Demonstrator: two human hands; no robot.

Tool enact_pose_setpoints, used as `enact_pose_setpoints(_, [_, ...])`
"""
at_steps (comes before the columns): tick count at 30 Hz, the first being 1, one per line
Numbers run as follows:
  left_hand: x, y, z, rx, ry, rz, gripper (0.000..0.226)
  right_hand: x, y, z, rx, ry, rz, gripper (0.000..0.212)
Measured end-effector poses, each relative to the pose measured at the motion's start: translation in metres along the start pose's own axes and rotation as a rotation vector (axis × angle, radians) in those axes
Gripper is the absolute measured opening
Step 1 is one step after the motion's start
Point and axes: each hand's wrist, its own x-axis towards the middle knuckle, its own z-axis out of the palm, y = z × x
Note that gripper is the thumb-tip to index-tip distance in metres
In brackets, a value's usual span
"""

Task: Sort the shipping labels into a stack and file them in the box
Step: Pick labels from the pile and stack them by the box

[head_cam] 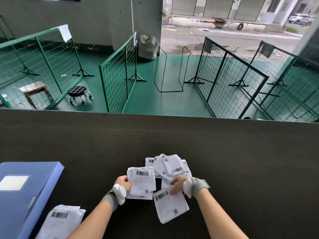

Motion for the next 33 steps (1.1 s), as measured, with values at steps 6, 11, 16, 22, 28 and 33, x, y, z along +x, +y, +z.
enact_pose_setpoints(6, [0.002,0.001,-0.002,-0.027,-0.075,0.025,0.024,0.003,-0.020,-0.004,0.395,0.096,-0.122,0.047])
enact_pose_setpoints(11, [-0.001,0.007,0.003,-0.142,-0.211,0.040,0.026,0.013,-0.031,0.003,0.566,0.148,-0.147,0.037])
enact_pose_setpoints(16, [-0.002,0.008,0.006,-0.218,-0.340,0.063,0.021,0.020,-0.040,0.019,0.602,0.290,-0.230,0.018])
enact_pose_setpoints(22, [0.002,0.009,0.011,-0.177,-0.190,0.137,0.027,0.021,-0.050,0.024,0.563,0.431,-0.198,0.052])
enact_pose_setpoints(28, [0.006,0.009,0.008,-0.142,-0.080,0.272,0.042,0.016,-0.034,0.019,0.724,0.143,-0.362,0.025])
enact_pose_setpoints(33, [0.009,-0.001,0.015,0.002,-0.069,0.282,0.037,0.020,-0.038,0.030,0.586,0.202,-0.377,0.022])
